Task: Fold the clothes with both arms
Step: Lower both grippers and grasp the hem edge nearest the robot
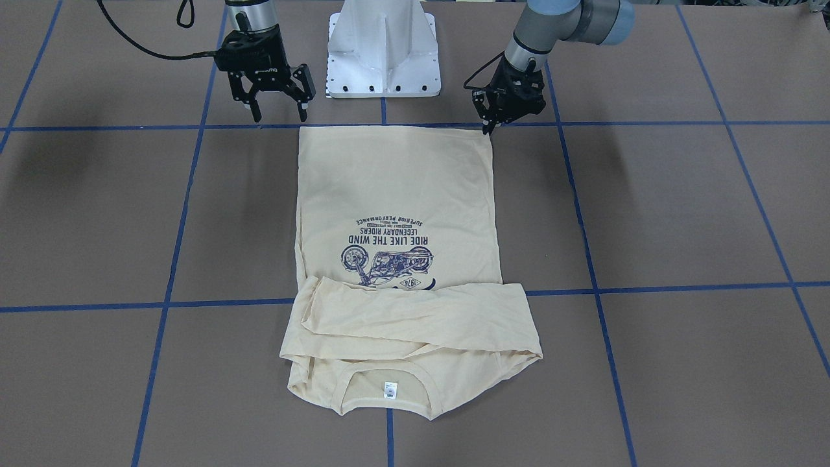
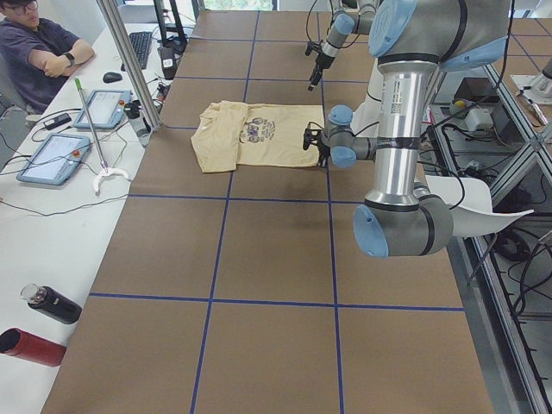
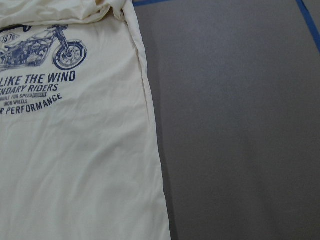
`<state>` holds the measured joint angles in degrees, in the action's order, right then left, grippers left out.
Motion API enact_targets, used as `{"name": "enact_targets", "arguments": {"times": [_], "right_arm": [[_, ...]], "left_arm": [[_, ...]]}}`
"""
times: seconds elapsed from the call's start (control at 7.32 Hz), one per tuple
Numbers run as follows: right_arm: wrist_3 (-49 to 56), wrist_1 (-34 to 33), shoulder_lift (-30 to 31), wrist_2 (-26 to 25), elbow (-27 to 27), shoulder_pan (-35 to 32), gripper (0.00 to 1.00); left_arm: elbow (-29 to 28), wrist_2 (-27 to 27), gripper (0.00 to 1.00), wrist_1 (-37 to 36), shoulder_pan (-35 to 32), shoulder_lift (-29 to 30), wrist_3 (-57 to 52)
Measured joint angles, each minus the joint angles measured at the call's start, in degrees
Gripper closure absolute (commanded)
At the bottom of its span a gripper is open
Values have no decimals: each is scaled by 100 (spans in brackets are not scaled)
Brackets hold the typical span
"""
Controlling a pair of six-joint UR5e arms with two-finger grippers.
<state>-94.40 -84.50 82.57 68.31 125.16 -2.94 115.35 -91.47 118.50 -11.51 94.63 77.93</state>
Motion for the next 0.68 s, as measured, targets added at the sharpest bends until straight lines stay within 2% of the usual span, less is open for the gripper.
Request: {"name": "enact_targets", "arguments": {"times": [0.41, 0.55, 0.68], "right_arm": [[-99, 3, -64, -238, -500, 379, 37], [-99, 3, -82, -246, -552, 429, 44], [-93, 3, -136, -243, -602, 452, 45]], "left_arm": [[112, 6, 100, -10, -8, -19, 33], [130, 9, 100, -10, -9, -26, 111], [142, 11, 100, -11, -9, -29, 172]]}}
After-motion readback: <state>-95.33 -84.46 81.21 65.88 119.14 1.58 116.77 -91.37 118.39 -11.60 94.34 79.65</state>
